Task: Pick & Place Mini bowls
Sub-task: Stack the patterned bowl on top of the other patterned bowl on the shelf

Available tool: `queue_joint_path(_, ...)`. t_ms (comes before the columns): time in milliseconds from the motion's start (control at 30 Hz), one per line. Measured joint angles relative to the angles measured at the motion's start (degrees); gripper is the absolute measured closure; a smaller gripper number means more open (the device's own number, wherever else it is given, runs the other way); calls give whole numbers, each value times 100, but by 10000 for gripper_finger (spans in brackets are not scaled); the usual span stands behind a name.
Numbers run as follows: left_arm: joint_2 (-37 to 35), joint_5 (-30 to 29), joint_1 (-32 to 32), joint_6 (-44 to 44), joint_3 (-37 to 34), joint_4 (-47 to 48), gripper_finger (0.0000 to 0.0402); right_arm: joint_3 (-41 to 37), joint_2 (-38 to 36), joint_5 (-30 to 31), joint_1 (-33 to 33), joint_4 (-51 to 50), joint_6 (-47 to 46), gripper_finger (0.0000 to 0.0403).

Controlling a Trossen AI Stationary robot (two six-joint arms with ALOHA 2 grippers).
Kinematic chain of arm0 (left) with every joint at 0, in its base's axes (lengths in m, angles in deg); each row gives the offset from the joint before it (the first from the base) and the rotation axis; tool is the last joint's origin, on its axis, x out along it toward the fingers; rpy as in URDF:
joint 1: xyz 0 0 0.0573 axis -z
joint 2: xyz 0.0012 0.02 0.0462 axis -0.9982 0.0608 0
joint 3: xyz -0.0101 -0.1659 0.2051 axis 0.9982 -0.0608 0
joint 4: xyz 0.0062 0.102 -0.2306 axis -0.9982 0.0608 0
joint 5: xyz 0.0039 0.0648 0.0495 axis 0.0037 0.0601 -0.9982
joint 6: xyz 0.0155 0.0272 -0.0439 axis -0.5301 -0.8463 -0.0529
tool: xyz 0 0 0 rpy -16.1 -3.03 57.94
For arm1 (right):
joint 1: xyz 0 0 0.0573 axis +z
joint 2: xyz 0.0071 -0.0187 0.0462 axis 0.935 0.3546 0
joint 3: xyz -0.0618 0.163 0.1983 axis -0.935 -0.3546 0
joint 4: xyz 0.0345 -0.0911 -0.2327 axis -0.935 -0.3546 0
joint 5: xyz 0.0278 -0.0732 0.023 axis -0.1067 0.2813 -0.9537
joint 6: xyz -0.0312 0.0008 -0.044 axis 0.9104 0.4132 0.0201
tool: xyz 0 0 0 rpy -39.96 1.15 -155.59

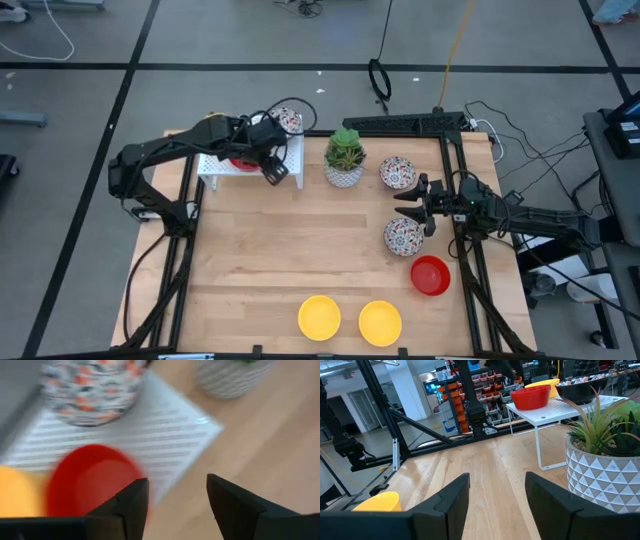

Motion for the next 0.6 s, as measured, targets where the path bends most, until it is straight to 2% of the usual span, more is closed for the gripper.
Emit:
queue_joint_path(100,0,519,195,255,-8,-230,208,2,-1,0,0,-1,0,220)
queue_joint_path(233,1,618,684,165,-223,-1035,222,0,-1,3,1,141,2,220)
queue_joint_path(600,0,243,1896,-124,-450,-2265,255,2,1,6,0,402,-549,220)
